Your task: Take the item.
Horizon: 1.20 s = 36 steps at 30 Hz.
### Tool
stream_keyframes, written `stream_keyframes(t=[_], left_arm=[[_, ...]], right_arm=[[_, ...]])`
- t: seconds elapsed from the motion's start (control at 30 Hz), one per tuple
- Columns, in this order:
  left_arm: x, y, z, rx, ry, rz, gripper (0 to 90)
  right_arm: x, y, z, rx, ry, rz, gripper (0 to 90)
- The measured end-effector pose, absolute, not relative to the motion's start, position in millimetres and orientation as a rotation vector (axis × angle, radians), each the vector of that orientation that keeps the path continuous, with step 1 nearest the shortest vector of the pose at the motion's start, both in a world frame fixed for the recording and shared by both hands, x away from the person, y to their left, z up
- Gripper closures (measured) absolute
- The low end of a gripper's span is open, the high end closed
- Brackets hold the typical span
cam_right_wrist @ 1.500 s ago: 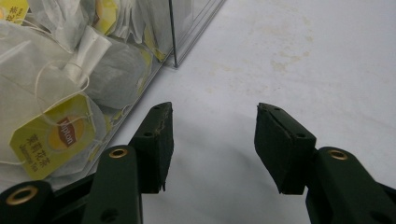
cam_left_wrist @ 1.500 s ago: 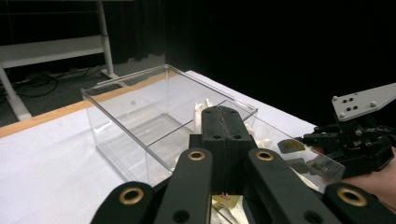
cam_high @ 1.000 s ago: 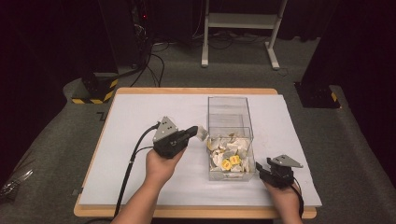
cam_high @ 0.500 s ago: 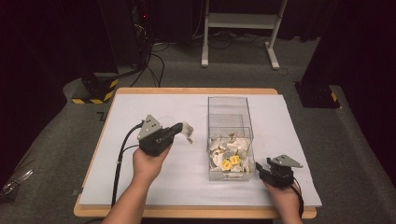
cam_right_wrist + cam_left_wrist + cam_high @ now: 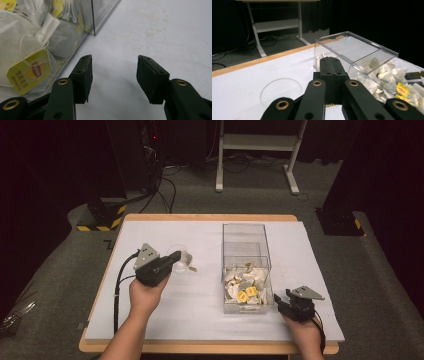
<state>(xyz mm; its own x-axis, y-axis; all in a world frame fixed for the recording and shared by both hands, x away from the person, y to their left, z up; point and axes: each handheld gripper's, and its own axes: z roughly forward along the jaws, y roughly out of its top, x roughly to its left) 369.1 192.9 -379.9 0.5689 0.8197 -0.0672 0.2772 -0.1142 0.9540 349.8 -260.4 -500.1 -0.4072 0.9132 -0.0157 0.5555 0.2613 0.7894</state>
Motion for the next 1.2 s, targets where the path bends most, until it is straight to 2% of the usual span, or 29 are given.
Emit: stream_keyframes(t=[0.63,1.2], left_arm=[[374.8,224.4,-377.2,1.633,0.98,0.638,90.0],[386.3,227.7,-353.7,1.626,0.969,0.693,90.0]], right_arm=[[349.4,-260.4,-500.1,1.326,2.063,0.996,47.0],[348.9,-260.2,-500.2,1.327,2.065,0.994,46.9]])
